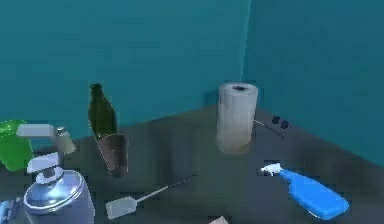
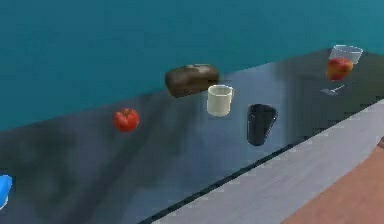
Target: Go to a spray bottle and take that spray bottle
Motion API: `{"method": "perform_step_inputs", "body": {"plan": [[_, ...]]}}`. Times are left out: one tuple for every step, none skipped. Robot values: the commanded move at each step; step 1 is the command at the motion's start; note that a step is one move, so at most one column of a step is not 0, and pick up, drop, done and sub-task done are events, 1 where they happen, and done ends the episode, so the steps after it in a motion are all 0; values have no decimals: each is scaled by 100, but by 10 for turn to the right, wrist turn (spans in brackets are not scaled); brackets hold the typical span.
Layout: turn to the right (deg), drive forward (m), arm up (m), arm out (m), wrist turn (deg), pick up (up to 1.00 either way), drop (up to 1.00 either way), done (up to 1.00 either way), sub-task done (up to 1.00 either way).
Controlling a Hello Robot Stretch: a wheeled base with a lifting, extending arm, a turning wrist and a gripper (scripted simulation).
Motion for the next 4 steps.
{"method": "perform_step_inputs", "body": {"plan": [[-390,0,0,0,0,0,0,0,0],[0,0,50,0,0,0,0,0,0],[0,0,38,0,0,0,0,0,0],[0,0,0,20,0,0,0,0,0]]}}
